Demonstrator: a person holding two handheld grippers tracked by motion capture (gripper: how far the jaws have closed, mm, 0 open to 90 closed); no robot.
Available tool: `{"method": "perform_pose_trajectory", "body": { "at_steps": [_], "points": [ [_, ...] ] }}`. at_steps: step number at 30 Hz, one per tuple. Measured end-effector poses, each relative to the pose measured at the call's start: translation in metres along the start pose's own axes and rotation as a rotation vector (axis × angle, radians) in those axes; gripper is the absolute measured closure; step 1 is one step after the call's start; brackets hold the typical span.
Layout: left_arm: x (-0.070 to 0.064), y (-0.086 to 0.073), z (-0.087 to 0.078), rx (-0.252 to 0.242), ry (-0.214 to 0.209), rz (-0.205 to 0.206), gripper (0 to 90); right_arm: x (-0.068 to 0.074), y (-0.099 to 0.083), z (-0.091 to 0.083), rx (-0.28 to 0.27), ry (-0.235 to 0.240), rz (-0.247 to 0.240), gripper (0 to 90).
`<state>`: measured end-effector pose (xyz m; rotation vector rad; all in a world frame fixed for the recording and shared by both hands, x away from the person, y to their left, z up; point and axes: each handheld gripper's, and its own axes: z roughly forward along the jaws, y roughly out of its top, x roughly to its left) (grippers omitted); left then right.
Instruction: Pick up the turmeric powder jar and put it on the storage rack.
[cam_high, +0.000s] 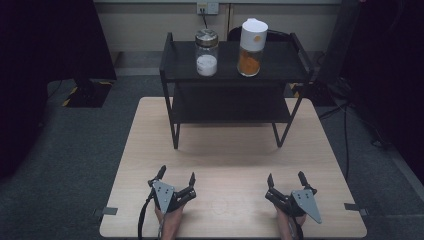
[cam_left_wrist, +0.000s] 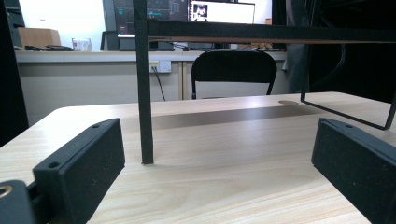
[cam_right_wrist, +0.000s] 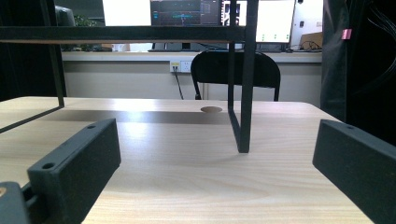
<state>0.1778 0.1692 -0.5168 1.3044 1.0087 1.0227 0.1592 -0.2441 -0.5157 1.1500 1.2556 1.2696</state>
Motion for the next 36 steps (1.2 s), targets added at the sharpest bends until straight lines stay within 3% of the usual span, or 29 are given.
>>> {"method": "perform_pose_trajectory", "body": {
  "at_steps": [36],
  "points": [
    [0.0004,-0.0002,0.0006,-0.001,-0.006,0.000,0.1,-0.0006,-0.0001,0.0000,-0.001,0.004,0.000,0.0]
  ]
}}
